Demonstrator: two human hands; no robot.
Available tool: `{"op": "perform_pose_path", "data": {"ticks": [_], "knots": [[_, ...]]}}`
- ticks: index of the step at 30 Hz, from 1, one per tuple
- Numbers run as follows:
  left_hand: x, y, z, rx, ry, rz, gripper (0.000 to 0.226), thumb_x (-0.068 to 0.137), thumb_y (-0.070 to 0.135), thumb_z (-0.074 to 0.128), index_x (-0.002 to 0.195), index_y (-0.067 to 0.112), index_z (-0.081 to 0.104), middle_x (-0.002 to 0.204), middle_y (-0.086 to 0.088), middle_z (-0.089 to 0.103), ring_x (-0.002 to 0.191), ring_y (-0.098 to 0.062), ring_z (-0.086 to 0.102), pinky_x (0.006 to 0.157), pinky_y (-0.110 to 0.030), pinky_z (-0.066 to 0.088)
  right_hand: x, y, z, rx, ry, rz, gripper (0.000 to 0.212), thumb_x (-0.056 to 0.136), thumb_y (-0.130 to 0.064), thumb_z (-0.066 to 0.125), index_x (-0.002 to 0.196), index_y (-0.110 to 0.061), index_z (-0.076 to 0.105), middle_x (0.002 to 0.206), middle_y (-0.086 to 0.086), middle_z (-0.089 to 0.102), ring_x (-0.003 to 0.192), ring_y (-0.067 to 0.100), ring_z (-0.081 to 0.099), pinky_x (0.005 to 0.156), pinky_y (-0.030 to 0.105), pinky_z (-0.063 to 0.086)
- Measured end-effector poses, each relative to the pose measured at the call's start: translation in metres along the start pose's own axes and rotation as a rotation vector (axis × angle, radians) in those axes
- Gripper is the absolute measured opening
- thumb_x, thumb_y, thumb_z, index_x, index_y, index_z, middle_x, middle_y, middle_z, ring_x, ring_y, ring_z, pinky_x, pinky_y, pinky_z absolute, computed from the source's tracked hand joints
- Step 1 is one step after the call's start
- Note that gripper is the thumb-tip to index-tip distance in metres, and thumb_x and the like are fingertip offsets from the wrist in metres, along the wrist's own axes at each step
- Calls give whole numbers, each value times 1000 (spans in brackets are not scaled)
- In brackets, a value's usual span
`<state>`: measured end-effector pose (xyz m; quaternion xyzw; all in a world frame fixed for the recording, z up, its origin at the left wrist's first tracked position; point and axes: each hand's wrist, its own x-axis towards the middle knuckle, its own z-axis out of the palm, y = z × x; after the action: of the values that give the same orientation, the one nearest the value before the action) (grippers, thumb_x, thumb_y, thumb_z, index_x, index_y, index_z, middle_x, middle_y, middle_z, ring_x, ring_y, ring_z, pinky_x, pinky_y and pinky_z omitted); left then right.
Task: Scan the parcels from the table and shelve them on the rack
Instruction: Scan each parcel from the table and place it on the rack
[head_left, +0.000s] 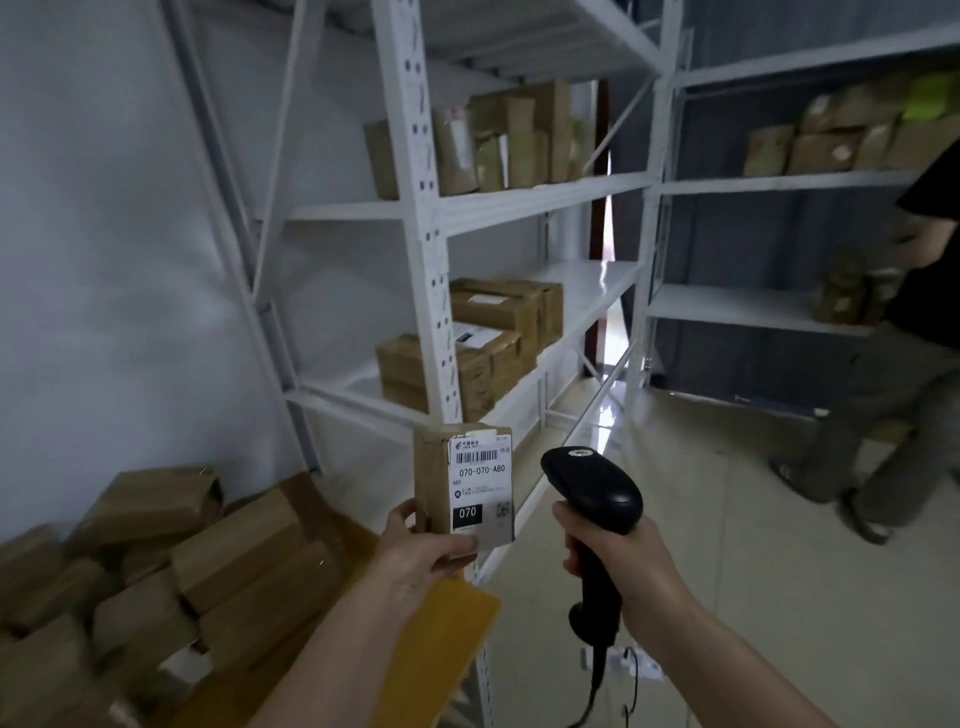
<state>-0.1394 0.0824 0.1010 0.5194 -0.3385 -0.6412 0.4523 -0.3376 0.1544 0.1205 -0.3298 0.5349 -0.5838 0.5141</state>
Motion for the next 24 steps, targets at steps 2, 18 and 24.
{"op": "perform_pose_path", "data": {"ticks": [2,18,24], "knots": [[9,10,27,35,-19,15,95,63,-24,72,144,8,32,120,-19,61,96,-35,67,75,-44,60,14,-17,-17,1,0,-27,16,77,-10,79,87,-2,69,61,7,58,56,20,55,70,39,52],[121,46,291,103,61,267,37,68,5,84,91,17,57,95,0,68,86,-10,62,76,-26,45,184,-138,-205,-39,-21,-236,19,77,0,76,94,-2,70,67,14,61,58,24,57,75,45,51],[167,71,335,201,164,347,48,64,20,86,107,18,63,100,2,72,89,-13,67,77,-30,53,245,-162,-218,61,-84,-249,16,78,5,72,93,6,66,75,20,64,65,29,56,68,40,52]]}}
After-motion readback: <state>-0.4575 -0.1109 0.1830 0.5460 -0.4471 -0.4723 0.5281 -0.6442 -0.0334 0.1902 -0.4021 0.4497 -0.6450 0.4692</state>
